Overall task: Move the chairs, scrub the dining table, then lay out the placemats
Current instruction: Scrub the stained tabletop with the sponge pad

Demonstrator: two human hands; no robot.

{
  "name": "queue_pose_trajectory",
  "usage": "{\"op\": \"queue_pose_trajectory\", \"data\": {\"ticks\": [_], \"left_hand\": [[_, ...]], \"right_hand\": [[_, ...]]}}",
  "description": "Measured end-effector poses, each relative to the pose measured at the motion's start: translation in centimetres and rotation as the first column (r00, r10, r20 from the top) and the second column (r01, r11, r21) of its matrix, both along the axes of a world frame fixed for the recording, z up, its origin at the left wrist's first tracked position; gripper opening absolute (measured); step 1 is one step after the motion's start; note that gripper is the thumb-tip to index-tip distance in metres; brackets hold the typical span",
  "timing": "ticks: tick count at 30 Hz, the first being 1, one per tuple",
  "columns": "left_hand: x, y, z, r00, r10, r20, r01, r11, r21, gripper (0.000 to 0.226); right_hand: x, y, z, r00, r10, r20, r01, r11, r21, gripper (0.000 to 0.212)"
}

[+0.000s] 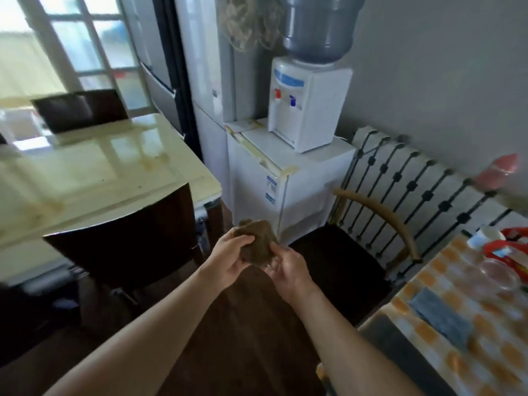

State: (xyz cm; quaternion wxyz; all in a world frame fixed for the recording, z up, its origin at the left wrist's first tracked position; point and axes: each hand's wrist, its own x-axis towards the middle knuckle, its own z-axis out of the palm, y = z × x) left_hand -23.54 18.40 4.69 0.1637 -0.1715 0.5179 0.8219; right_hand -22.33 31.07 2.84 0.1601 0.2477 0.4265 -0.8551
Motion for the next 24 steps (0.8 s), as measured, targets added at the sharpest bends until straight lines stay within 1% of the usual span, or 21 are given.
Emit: {"op": "queue_pose_trajectory", "data": {"ticks": [1, 2, 4, 6, 8, 10, 12, 15, 17, 20, 22, 24], "left_hand": [[1.0, -2.7, 0.4, 1.000, 0.026, -0.011, -0.026, 0.999, -0.020, 0.019], [2.1, -5.3, 0.8, 0.998, 0.050, -0.024, -0.051, 0.998, -0.042, 0.017], [4.1, -10.5, 1.4, 0.994, 0.101, -0.052, -0.104, 0.993, -0.054, 0.013], [6.4, -16.0, 2.0, 0.987, 0.143, -0.074, -0.146, 0.989, -0.032, 0.009], [8.5, -21.1, 2.6, 0.985, 0.157, -0.065, -0.159, 0.987, -0.017, 0.016], [10.8, -25.8, 3.1, 0.982, 0.178, -0.057, -0.181, 0.982, -0.061, 0.021], [12.5, -29.3, 3.3, 0.977, 0.201, -0.068, -0.208, 0.970, -0.126, 0.023], [15.3, -34.2, 3.4, 0.946, 0.309, -0.095, -0.322, 0.932, -0.169, 0.013], [16.8, -37.0, 3.5, 0.905, 0.407, -0.125, -0.423, 0.891, -0.163, 0.017], [18.9, -41.2, 3.5, 0.834, 0.524, -0.174, -0.548, 0.821, -0.158, 0.021], [19.8, -43.5, 3.3, 0.793, 0.578, -0.194, -0.607, 0.774, -0.179, 0.023], [20.4, -45.6, 3.0, 0.754, 0.623, -0.208, -0.655, 0.733, -0.182, 0.025]], "right_hand": [[0.2, -2.5, 0.5, 0.999, -0.027, -0.037, 0.029, 0.998, 0.051, 0.040], [0.5, -4.8, 1.1, 0.996, -0.046, -0.073, 0.053, 0.993, 0.110, 0.045], [1.6, -9.4, 2.4, 0.989, -0.015, -0.147, 0.045, 0.979, 0.201, 0.056], [3.0, -14.3, 3.5, 0.970, 0.063, -0.234, 0.008, 0.956, 0.293, 0.060], [4.6, -19.0, 4.5, 0.931, 0.174, -0.321, -0.043, 0.925, 0.378, 0.063], [6.1, -23.8, 5.1, 0.878, 0.286, -0.384, -0.101, 0.895, 0.435, 0.066], [7.1, -27.6, 5.4, 0.825, 0.376, -0.422, -0.153, 0.867, 0.474, 0.068], [9.0, -33.3, 5.6, 0.738, 0.517, -0.434, -0.255, 0.809, 0.529, 0.073], [10.0, -36.5, 6.0, 0.679, 0.589, -0.437, -0.304, 0.768, 0.563, 0.070], [11.0, -41.3, 6.2, 0.630, 0.652, -0.422, -0.349, 0.723, 0.596, 0.053], [11.5, -44.4, 5.5, 0.614, 0.676, -0.409, -0.352, 0.697, 0.624, 0.044], [11.9, -47.3, 4.7, 0.562, 0.721, -0.405, -0.338, 0.648, 0.683, 0.041]]}}
